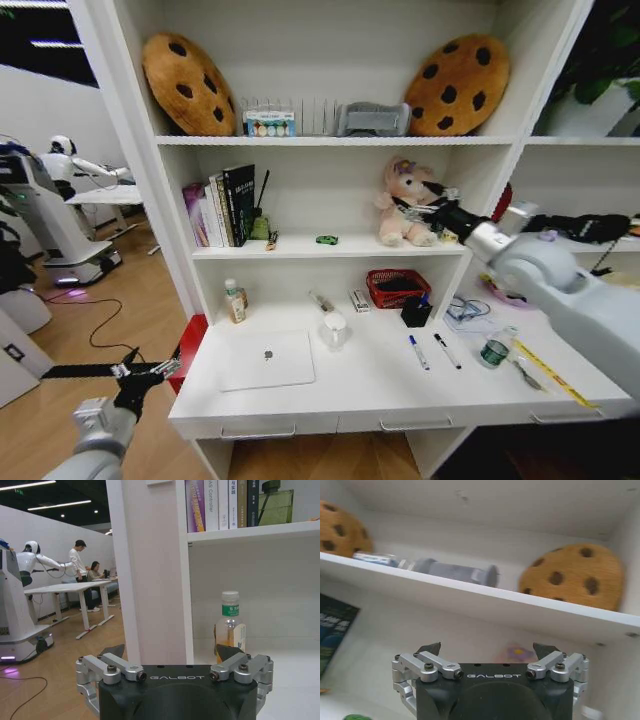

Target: Organize the objects on the table.

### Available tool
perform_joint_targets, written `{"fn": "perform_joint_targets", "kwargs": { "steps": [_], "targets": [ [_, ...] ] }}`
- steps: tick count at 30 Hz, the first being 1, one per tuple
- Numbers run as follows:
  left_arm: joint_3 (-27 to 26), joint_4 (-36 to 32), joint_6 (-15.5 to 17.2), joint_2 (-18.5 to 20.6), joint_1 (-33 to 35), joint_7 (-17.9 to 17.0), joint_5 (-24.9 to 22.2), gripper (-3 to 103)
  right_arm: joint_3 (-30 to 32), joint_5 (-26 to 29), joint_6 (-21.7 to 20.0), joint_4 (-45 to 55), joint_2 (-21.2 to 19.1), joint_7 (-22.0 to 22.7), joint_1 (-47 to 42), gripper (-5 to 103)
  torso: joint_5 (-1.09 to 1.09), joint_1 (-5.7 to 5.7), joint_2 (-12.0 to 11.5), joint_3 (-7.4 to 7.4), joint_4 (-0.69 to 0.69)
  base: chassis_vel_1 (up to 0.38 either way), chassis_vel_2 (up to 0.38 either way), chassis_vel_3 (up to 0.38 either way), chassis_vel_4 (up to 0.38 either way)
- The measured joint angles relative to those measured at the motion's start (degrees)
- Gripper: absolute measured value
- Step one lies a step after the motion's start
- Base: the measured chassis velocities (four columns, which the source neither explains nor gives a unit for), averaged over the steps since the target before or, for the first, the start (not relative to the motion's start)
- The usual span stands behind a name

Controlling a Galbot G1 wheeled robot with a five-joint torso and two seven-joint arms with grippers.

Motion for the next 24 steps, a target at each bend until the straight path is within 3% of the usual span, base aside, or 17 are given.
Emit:
{"fn": "perform_joint_targets", "kwargs": {
  "steps": [1,2,3,4,5,6,8,9,11,12,14,17,18,24],
  "targets": [
    [0.0,0.0,0.0,0.0,0.0,0.0,0.0,100,0.0,0.0,0.0,0.0,0.0,0.0,0.0,100,0.0,0.0,0.0,0.0,0.0,0.0,0.0,0.0,0.0],
    [0.0,0.0,0.0,0.0,0.0,0.0,0.0,100,7.5,-0.8,-0.9,2.3,3.6,2.3,-8.2,100,-0.03,0.01,0.0,0.0,0.02,0.0,0.0,0.0,0.0],
    [0.0,0.0,0.0,0.0,0.0,0.0,0.0,100,7.5,-0.8,-0.9,2.3,3.6,2.3,-8.2,100,-0.03,0.01,0.0,0.0,0.02,0.0,0.0,0.0,0.0],
    [0.0,0.0,0.0,0.0,0.0,0.0,0.0,100,14.0,-2.8,-1.2,4.0,9.1,3.3,-17.7,100,-0.06,0.0,0.0,-0.01,0.01,0.0,0.0,0.0,0.0],
    [0.0,0.0,0.0,0.0,0.0,0.0,0.0,100,18.6,-6.1,-0.9,4.6,15.0,2.7,-26.5,100,0.1,0.01,0.0,0.0,-0.05,0.0,0.0,0.0,0.0],
    [0.0,0.0,0.0,0.0,0.0,0.0,0.0,100,18.6,-6.1,-0.9,4.6,15.0,2.7,-26.5,100,0.1,0.01,0.0,0.0,-0.05,0.0,0.0,0.0,0.0],
    [0.0,0.0,0.0,0.0,0.0,0.0,0.0,100,23.3,-11.0,0.5,5.9,23.5,0.4,-37.6,100,-0.02,-0.01,0.0,-0.01,-0.11,0.0,0.0,0.0,0.0],
    [0.0,0.0,0.0,0.0,0.0,0.0,0.0,100,23.3,-11.0,0.5,5.9,23.5,0.4,-37.6,100,-0.02,-0.01,0.0,-0.01,-0.11,0.0,0.0,0.0,0.0],
    [0.0,0.0,0.0,0.0,0.0,0.0,0.0,100,24.0,-15.9,2.1,7.9,29.9,-0.7,-44.5,100,0.01,-0.01,0.0,-0.01,-0.06,0.0,0.0,0.0,0.0],
    [0.0,0.0,0.0,0.0,0.0,0.0,0.0,100,24.0,-15.9,2.1,7.9,29.9,-0.7,-44.5,100,0.01,-0.01,0.0,-0.01,-0.06,0.0,0.0,0.0,0.0],
    [0.0,0.0,0.0,0.0,0.0,0.0,0.0,100,23.5,-22.3,4.4,8.7,35.7,-1.3,-47.6,100,-0.06,-0.01,0.0,0.0,-0.03,0.0,0.0,0.0,0.0],
    [0.0,0.0,0.0,0.0,0.0,0.0,0.0,100,22.4,-24.1,5.1,9.1,38.2,-1.0,-48.6,100,-0.02,0.0,0.0,-0.01,-0.04,0.0,0.0,0.0,0.0],
    [0.0,0.0,0.0,0.0,0.0,0.0,0.0,100,20.5,-26.4,5.5,9.5,40.8,0.1,-49.5,100,-0.02,0.0,0.0,0.0,-0.05,0.0,0.0,0.0,0.0],
    [0.0,0.0,0.0,0.0,0.0,0.0,0.0,100,15.5,-30.2,6.3,9.6,43.5,2.4,-49.3,100,-0.02,0.0,0.0,0.0,-0.04,0.0,0.0,0.0,0.0]
  ]
}}
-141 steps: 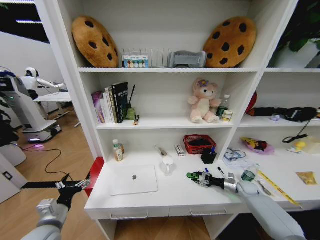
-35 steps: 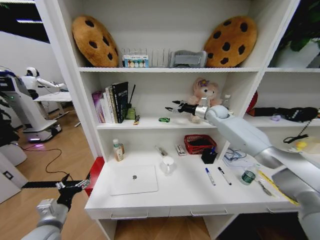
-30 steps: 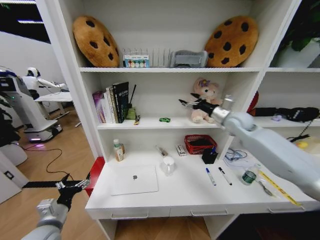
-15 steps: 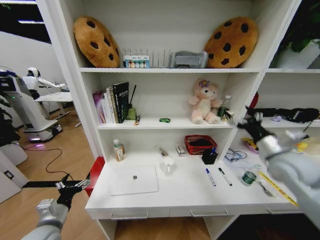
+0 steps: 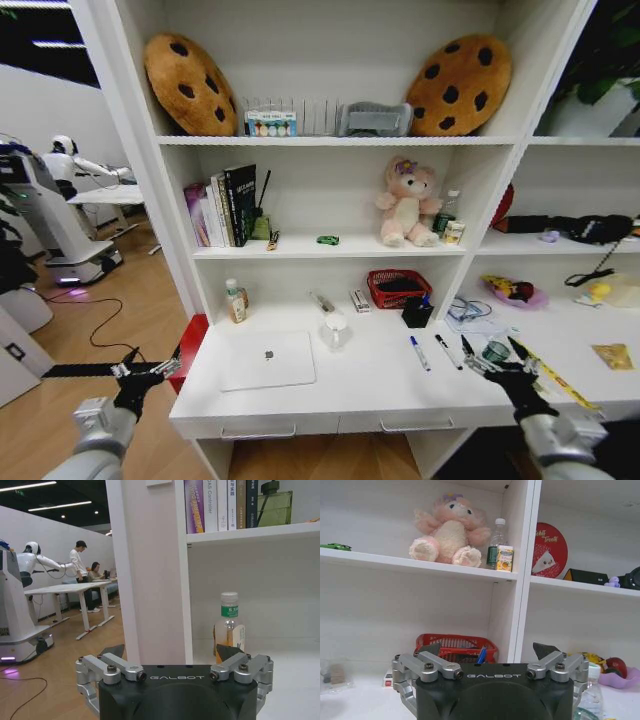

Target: Organize the objects on the table.

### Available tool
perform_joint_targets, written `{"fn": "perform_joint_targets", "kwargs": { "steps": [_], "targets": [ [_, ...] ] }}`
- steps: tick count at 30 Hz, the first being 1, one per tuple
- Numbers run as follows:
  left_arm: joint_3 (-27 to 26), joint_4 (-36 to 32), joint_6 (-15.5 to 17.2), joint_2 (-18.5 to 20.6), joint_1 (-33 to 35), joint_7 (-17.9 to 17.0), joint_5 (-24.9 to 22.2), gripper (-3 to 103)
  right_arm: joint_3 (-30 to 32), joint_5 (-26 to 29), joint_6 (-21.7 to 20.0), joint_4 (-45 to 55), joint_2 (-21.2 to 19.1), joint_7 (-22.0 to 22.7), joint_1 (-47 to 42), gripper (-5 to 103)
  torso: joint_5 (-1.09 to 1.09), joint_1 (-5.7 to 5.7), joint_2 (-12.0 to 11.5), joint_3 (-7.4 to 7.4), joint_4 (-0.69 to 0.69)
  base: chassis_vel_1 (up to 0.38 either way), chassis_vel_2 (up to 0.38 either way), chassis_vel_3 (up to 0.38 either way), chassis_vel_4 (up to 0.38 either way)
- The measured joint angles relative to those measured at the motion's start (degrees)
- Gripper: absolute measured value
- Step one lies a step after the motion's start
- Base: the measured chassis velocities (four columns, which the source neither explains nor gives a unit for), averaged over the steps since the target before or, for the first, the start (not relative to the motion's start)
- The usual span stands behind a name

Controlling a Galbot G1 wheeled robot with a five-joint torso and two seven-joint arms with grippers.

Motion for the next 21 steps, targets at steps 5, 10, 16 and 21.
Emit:
{"fn": "perform_joint_targets", "kwargs": {
  "steps": [5,10,16,21],
  "targets": [
    [0.0,0.0,0.0,0.0,0.0,0.0,0.0,100,-3.9,0.5,-1.3,0.1,-0.3,1.8,1.6,100,0.01,0.0,0.0,0.0,0.01,-0.084,-0.101,0.108,0.092],
    [0.0,0.0,0.0,0.0,0.0,0.0,0.0,100,-5.6,1.0,-1.7,-0.9,-1.4,1.9,2.5,100,0.02,0.01,0.0,0.01,0.0,-0.153,-0.167,0.168,0.14],
    [0.0,0.0,0.0,0.0,0.0,0.0,0.0,100,-9.0,1.6,-2.9,-1.6,-1.8,1.9,4.5,100,0.04,0.02,0.0,0.01,-0.01,-0.172,-0.159,0.169,0.159],
    [0.0,0.0,0.0,0.0,0.0,0.0,0.0,100,-17.3,5.8,-11.8,-2.7,-4.9,6.7,10.9,100,0.01,0.0,0.0,0.01,-0.02,-0.033,-0.06,0.026,0.04]
  ]
}}
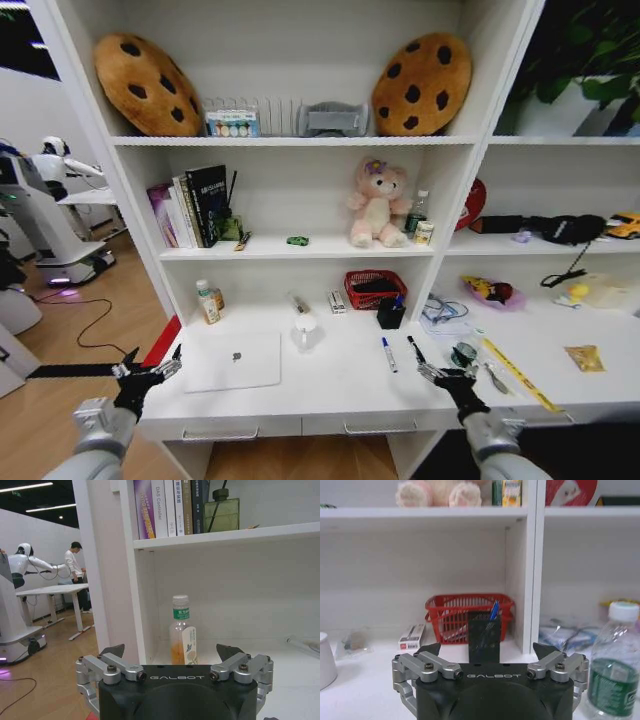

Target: Organize the objects on the table.

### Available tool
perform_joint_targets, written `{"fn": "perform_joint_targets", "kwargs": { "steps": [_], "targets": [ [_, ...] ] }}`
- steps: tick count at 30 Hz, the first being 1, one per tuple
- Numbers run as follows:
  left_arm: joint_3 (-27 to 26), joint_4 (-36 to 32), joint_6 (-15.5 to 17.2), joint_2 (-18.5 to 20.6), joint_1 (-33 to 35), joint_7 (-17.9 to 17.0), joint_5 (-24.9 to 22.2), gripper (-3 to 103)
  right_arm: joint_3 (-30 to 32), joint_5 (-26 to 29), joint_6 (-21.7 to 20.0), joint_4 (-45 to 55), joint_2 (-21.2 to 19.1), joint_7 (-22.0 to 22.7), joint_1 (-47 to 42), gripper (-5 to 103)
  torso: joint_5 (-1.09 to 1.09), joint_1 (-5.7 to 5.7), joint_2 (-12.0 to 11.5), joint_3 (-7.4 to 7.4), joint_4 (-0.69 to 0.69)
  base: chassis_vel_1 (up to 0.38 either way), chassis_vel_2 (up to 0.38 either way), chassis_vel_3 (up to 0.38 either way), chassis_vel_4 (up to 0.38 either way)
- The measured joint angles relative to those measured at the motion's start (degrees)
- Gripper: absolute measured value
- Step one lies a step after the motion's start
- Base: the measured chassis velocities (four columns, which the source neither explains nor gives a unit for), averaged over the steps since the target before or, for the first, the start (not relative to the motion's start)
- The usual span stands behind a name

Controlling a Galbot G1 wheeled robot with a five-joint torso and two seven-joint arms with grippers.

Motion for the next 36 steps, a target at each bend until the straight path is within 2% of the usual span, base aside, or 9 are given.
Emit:
{"fn": "perform_joint_targets", "kwargs": {
  "steps": [2,5,12,13,15,22,34,35,36],
  "targets": [
    [0.0,0.0,0.0,0.0,0.0,0.0,0.0,100,-2.6,4.9,-5.0,-1.5,-1.8,2.8,4.9,100,-0.01,0.01,0.0,0.0,0.02,0.028,0.016,-0.017,-0.013],
    [0.0,0.0,0.0,0.0,0.0,0.0,0.0,100,-3.6,6.6,-6.6,-2.9,-2.5,3.8,7.2,100,0.0,0.01,0.0,0.0,0.02,0.066,0.048,-0.035,-0.032],
    [0.0,0.0,0.0,0.0,0.0,0.0,0.0,100,-8.2,15.3,-12.3,-11.7,-5.2,9.4,18.2,100,0.01,0.01,0.0,0.0,-0.02,0.004,0.007,-0.002,-0.005],
    [0.0,0.0,0.0,0.0,0.0,0.0,0.0,100,-8.2,15.3,-12.3,-11.7,-5.2,9.4,18.2,100,0.01,0.01,0.0,0.0,-0.02,0.0,0.0,0.0,0.0],
    [0.0,0.0,0.0,0.0,0.0,0.0,0.0,100,-12.4,16.9,-13.1,-15.4,-6.0,9.9,23.5,100,0.01,0.01,0.0,0.0,0.0,0.0,0.0,0.0,0.0],
    [0.0,0.0,0.0,0.0,0.0,0.0,0.0,100,-21.2,18.9,-13.9,-20.9,-6.2,11.4,32.9,100,0.0,0.01,0.0,0.0,0.03,0.0,0.0,0.0,0.0],
    [0.0,0.0,0.0,0.0,0.0,0.0,0.0,100,-24.4,19.7,-13.7,-25.2,-5.0,12.0,35.3,101,0.0,0.0,0.0,0.0,0.01,0.0,0.0,0.0,0.0],
    [0.0,0.0,0.0,0.0,0.0,0.0,0.0,100,-24.4,19.6,-13.7,-25.4,-5.1,12.0,35.3,97,0.0,0.0,0.0,0.0,0.01,0.0,0.0,0.0,0.0],
    [0.0,0.0,0.0,0.0,0.0,0.0,0.0,100,-24.4,19.6,-13.7,-25.4,-5.1,12.0,35.3,97,0.0,0.0,0.0,0.0,0.01,0.0,0.0,0.0,0.0]
  ]
}}
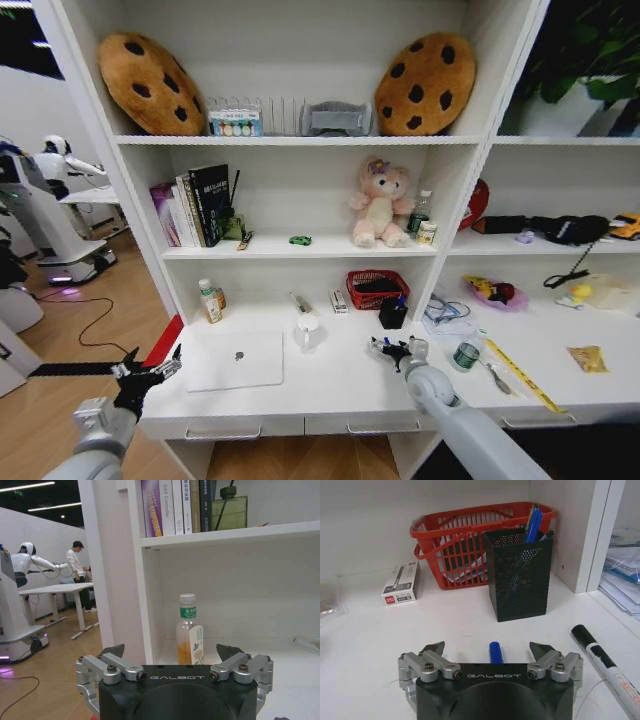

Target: Organize the objects on the table.

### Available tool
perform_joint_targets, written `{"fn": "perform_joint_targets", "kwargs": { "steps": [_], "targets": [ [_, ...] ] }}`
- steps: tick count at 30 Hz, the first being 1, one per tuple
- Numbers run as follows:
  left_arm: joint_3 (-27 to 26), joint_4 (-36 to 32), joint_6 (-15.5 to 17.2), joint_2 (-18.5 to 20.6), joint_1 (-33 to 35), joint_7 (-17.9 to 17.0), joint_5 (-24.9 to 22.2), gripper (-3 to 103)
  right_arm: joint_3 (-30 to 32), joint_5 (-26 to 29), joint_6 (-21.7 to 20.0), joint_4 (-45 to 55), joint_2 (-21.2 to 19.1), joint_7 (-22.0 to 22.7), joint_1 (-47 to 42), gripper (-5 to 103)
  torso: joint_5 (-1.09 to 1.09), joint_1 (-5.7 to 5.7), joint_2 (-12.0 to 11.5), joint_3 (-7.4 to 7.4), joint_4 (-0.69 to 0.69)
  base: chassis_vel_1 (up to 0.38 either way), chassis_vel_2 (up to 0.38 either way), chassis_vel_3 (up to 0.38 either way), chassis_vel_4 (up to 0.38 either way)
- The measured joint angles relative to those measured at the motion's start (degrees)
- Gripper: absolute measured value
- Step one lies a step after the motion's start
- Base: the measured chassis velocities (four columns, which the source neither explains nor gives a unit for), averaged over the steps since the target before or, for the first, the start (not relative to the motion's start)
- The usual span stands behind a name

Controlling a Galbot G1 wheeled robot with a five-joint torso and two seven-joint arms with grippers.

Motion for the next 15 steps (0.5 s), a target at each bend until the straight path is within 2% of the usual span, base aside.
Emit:
{"fn": "perform_joint_targets", "kwargs": {
  "steps": [1,2,3,4,6,7,8,10,11,14,15],
  "targets": [
    [0.0,0.0,0.0,0.0,0.0,0.0,0.0,100,0.0,0.0,0.0,-0.2,0.0,-0.1,0.0,92,0.0,0.0,0.0,0.0,0.0,0.0,0.0,0.0,0.0],
    [0.0,0.0,0.0,0.0,0.0,0.0,0.0,100,0.0,-0.1,0.0,-0.6,-0.1,-0.7,-0.2,82,0.0,0.0,0.0,0.0,0.0,0.0,0.0,0.0,0.0],
    [0.0,0.0,0.0,0.0,0.0,0.0,0.0,100,0.0,-0.1,0.0,-0.6,-0.1,-0.7,-0.2,82,0.0,0.0,0.0,0.0,0.0,0.0,0.0,0.0,0.0],
    [0.0,0.0,0.0,0.0,0.0,0.0,0.0,100,0.1,-0.1,0.0,-0.8,0.0,-0.9,-0.3,76,0.0,0.0,0.0,0.0,0.0,0.0,0.0,0.0,0.0],
    [0.0,0.0,0.0,0.0,0.0,0.0,0.0,100,0.1,-0.1,0.0,-0.8,0.0,-0.9,-0.4,76,0.0,0.0,0.0,0.0,-0.01,0.0,0.0,0.0,0.0],
    [0.0,0.0,0.0,0.0,0.0,0.0,0.0,100,0.3,-0.1,-0.1,-0.7,0.0,-1.0,-0.8,65,-0.02,0.0,0.0,-0.01,0.0,0.0,0.0,0.0,0.0],
    [0.0,0.0,0.0,0.0,0.0,0.0,0.0,100,0.3,-0.2,-0.1,-0.7,0.0,-1.0,-1.0,65,-0.02,-0.01,0.0,-0.01,-0.01,0.0,0.0,0.0,0.0],
    [0.0,0.0,0.0,0.0,0.0,0.0,0.0,100,0.4,-0.3,-0.1,-0.7,0.1,-1.2,-1.3,54,-0.03,-0.01,0.0,-0.01,-0.01,0.0,0.0,0.0,0.0],
    [0.0,0.0,0.0,0.0,0.0,0.0,0.0,100,0.4,-0.3,-0.1,-0.7,0.1,-1.2,-1.3,54,-0.03,-0.01,0.0,-0.01,-0.01,0.0,0.0,0.0,0.0],
    [0.0,0.0,0.0,0.0,0.0,0.0,0.0,100,0.6,-0.3,-0.1,-0.7,0.1,-1.4,-1.3,38,0.0,-0.01,0.0,-0.01,0.0,0.0,0.0,0.0,0.0],
    [0.0,0.0,0.0,0.0,0.0,0.0,0.0,100,0.6,-0.3,-0.1,-0.7,0.1,-1.4,-1.3,38,0.0,-0.01,0.0,-0.01,0.0,0.0,0.0,0.0,0.0]
  ]
}}
